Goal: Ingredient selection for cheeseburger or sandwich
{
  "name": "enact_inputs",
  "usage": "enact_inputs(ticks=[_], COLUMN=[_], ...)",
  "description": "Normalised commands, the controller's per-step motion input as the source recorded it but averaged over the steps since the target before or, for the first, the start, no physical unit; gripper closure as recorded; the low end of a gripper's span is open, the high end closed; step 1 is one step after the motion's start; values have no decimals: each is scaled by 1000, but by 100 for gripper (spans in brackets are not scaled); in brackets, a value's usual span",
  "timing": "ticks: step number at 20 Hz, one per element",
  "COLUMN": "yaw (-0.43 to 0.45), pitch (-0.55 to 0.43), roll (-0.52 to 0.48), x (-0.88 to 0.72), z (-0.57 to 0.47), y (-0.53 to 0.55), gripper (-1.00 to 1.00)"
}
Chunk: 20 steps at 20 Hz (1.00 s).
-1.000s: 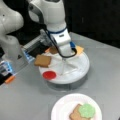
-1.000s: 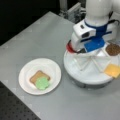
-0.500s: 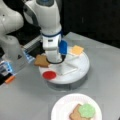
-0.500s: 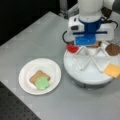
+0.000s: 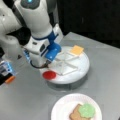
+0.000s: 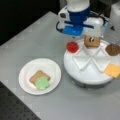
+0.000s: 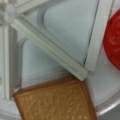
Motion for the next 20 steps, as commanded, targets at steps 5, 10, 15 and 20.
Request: enact_inputs(ticks=[5,10,15,20], yaw=[-316,-213,-83,4], pitch=[159,142,106,83], roll=[344,389,373,341], x=[147,195,198,198], z=[165,109,49,-57], y=[-177,-233,-213,-198], gripper=[-100,-100,-100,-100])
